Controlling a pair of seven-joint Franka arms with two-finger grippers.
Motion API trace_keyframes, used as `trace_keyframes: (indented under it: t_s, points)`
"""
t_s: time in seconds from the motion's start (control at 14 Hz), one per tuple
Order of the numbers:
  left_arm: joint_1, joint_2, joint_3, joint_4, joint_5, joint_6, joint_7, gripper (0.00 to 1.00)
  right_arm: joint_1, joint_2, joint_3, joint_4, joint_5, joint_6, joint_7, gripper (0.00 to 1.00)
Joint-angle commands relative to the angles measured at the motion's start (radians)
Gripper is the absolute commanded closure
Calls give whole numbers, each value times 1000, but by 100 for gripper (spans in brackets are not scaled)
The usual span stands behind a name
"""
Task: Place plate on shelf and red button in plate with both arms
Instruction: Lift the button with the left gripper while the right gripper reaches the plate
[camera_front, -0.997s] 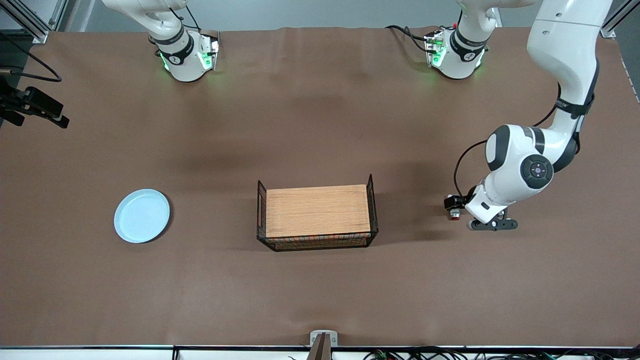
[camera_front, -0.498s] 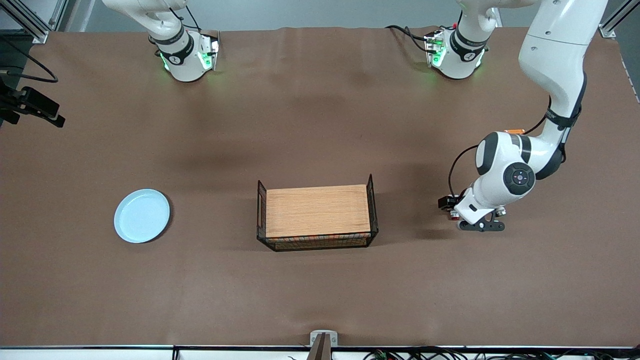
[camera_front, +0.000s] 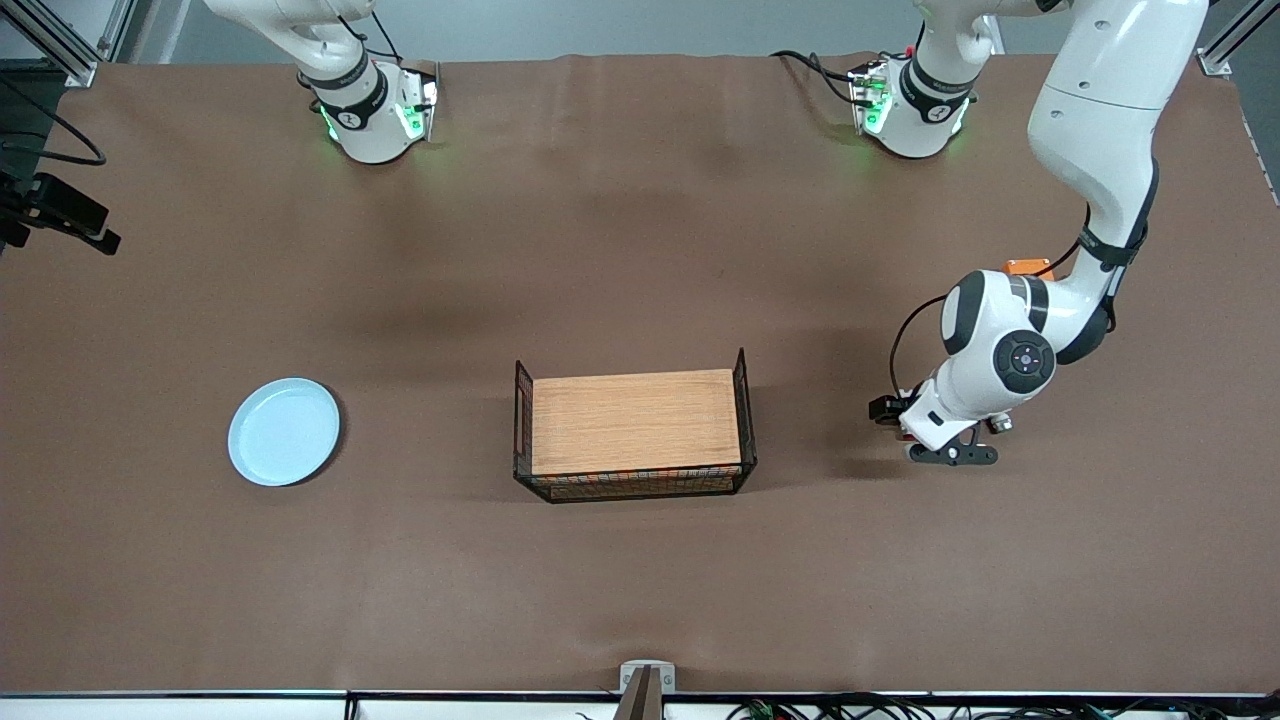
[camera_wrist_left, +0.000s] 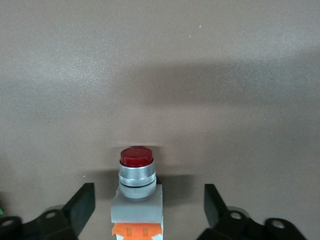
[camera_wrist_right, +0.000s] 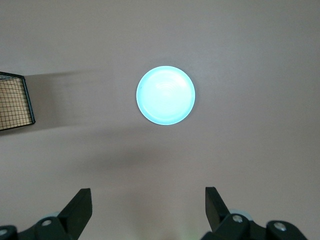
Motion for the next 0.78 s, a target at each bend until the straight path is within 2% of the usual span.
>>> trace_keyframes:
  t_s: [0.0,0.21,0.5,0.71]
  points:
    - [6,-11,0,-29,17,5,8,16,-21,79,9,8,-14,11,-6,0]
    - [6,-13,0,-33,17,2,6,31,-26,133,9,6,-14,56,-11,0]
    - [10,-25,0,-36,17,-30,6,46,-49,254,9,-5,-14,99,-11,0]
    - [12,-34,0,-35,17,-38,2,57,-90,306,10,-29,-11,203,-72,0]
